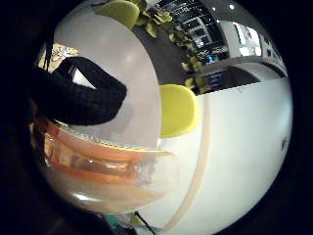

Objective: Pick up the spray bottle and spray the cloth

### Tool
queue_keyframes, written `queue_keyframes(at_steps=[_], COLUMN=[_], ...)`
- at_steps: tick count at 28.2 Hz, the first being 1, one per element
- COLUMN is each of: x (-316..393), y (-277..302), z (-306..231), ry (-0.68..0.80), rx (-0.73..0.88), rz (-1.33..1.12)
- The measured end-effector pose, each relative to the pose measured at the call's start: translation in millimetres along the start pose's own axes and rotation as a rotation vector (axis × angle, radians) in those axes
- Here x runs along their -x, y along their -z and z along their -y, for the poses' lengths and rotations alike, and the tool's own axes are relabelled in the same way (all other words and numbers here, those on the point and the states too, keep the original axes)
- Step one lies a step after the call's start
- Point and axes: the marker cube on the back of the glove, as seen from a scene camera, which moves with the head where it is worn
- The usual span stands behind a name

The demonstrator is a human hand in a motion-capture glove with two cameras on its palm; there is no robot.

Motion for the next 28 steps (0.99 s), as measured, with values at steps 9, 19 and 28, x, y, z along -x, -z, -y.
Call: queue_keyframes(at_steps=[9,19,28], x=[6,77,216], y=[23,27,-3], z=[-5,-19,-59], ry=[-0.094,0.023,0.275], rx=[-0.094,0.023,0.223], rz=[1.035,1.483,1.6])
